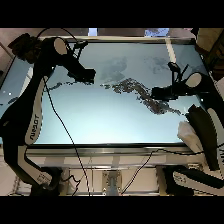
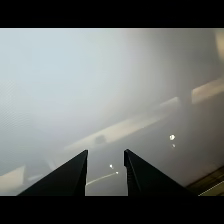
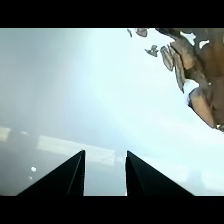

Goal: Fold the shirts.

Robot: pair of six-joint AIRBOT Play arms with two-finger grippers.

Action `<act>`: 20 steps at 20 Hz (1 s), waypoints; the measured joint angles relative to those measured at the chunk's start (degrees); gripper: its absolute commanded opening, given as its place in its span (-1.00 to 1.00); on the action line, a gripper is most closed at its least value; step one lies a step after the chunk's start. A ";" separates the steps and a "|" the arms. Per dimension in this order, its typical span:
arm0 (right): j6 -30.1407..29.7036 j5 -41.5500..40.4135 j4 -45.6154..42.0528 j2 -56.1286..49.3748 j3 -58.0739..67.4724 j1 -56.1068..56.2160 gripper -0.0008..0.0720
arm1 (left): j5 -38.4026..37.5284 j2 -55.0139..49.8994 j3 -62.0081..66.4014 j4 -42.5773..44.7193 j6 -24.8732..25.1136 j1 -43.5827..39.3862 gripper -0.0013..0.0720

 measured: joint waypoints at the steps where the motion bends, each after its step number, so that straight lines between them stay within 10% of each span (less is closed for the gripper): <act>1: 0.35 -0.09 -0.70 -0.39 0.00 0.63 -0.17 | -0.15 0.00 0.00 0.00 0.50 0.00 -0.17; 20: 1.20 -5.68 -2.21 -1.31 0.07 2.10 -0.17 | 8.24 0.00 0.00 -0.52 0.39 0.00 -0.18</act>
